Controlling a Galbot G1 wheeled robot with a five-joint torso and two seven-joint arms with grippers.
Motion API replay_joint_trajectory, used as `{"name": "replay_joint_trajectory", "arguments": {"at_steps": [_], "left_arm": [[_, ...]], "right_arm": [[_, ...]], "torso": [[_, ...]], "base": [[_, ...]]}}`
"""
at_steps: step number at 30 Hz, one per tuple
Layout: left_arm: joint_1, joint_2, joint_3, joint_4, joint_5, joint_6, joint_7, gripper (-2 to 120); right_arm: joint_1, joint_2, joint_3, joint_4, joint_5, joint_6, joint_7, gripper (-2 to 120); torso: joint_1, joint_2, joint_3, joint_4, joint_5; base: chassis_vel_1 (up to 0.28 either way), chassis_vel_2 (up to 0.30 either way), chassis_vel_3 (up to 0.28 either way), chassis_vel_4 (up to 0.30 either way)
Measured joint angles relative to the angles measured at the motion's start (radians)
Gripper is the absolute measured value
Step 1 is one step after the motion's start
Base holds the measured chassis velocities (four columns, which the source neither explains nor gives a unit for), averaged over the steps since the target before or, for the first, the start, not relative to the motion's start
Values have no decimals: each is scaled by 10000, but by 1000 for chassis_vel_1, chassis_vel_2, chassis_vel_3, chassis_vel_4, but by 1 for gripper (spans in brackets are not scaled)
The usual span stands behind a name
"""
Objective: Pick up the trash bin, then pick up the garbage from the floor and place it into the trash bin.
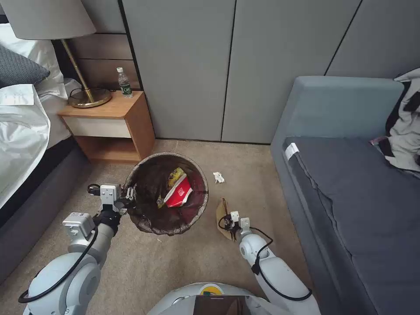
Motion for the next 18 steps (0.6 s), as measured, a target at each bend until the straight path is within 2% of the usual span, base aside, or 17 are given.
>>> {"name": "replay_joint_trajectory", "arguments": {"at_steps": [1,3,18], "left_arm": [[-5,2,2,3,-2,0,0,2],[-14,4,10,6,-5,0,1,2],[-81,49,96,35,-15,13,8,2]], "right_arm": [[22,9,5,-25,11,0,2,2],[57,24,10,-69,28,0,6,0],[43,26,119,-47,31,184,8,0]], "torso": [[0,0,0,0,0],[0,0,0,0,0],[0,0,0,0,1]], "base": [[0,0,0,0],[0,0,0,0],[0,0,0,0]]}}
